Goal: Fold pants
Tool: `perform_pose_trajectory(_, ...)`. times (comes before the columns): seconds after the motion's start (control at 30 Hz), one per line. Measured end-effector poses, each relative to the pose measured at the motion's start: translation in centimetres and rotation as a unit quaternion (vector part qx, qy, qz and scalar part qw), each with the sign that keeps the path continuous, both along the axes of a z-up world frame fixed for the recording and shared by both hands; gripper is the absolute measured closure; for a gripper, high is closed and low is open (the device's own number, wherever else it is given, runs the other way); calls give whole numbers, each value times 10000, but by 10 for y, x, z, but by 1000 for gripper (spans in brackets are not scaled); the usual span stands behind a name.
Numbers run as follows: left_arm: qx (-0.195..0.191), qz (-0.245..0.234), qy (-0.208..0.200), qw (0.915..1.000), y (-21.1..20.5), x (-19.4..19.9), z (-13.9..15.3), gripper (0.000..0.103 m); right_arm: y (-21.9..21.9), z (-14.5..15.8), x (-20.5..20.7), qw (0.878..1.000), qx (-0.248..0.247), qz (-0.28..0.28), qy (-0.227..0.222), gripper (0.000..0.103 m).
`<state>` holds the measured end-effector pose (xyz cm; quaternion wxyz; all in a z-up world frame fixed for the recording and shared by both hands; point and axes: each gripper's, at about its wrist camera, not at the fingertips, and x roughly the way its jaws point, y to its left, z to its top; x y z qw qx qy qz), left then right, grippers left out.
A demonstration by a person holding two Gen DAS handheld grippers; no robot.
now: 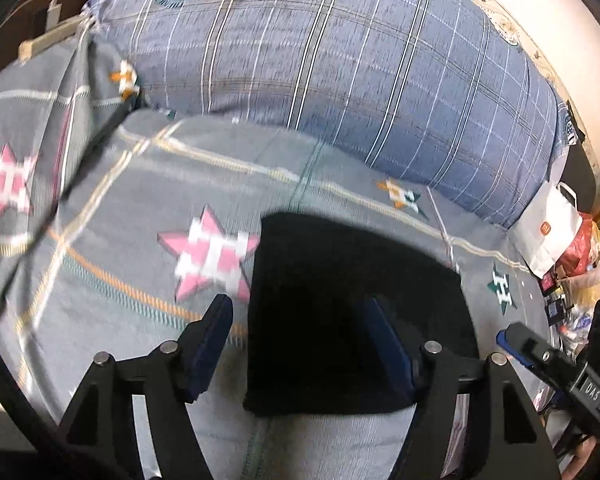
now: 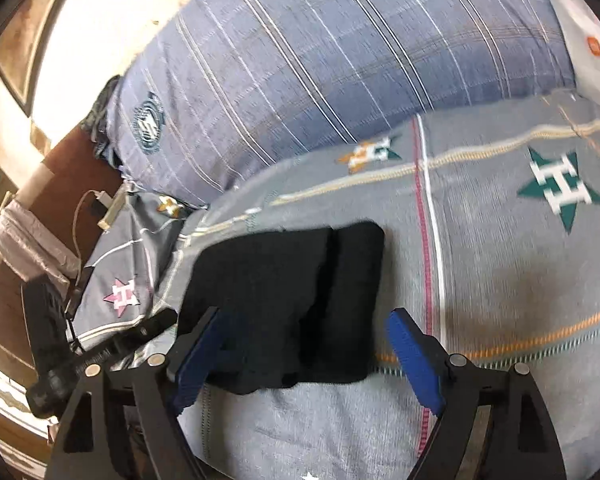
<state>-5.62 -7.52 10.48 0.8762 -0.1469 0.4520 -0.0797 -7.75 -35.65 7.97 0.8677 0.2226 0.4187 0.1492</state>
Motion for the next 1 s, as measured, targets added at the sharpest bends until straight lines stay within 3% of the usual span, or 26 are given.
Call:
perform_pose_trajectory(0.07, -64, -150, 203, 9997, 1, 22, 8, 32, 0, 6, 16, 9998, -35, 64, 163, 17)
perform_pose_trajectory(0.17, -491, -451, 647, 9957, 2, 64, 1, 32, 6, 4, 59, 9975, -300, 154, 618, 17)
perform_pose_trajectory(0.27, -593, -277, 854, 9942, 5, 81, -23, 32, 2, -17, 81, 9964, -12, 324, 782, 17)
perform_pose_trajectory(0.33, -729, 14, 1160, 9906, 8, 85, -48, 33, -2, -36, 81, 9969, 238, 22, 753, 18)
perform_pose_trajectory(0.4, -861, 23, 1138, 9898, 5, 84, -54, 37, 1, -54, 81, 9956, 335, -70, 875, 27)
perform_pose_trajectory(0.43, -721, 42, 1093, 9914, 0, 85, -54, 37, 5, -59, 81, 9953, 301, -32, 922, 31)
perform_pose_trajectory(0.53, -616, 34, 1024, 9928, -4, 89, -57, 45, 12, -54, 80, 9969, -40, 54, 778, 39)
perform_pose_trajectory(0.6, -868, 84, 952, 9916, 2, 86, -54, 60, 11, -51, 80, 9967, -74, 38, 809, 54)
perform_pose_trajectory(0.67, -864, 30, 675, 9940, 4, 85, -42, 61, 10, -39, 73, 9987, 45, 60, 508, 64)
perform_pose_trajectory(0.73, -765, 16, 584, 9954, 0, 86, -40, 61, 11, -28, 68, 9996, 45, 118, 256, 64)
perform_pose_trajectory(0.83, -715, 78, 778, 9944, -2, 90, -53, 55, 7, -45, 77, 9981, -20, 49, 607, 64)
perform_pose_trajectory(1.0, -750, 182, 720, 9944, 4, 85, -46, 52, -13, -47, 75, 9946, 718, 35, 747, 62)
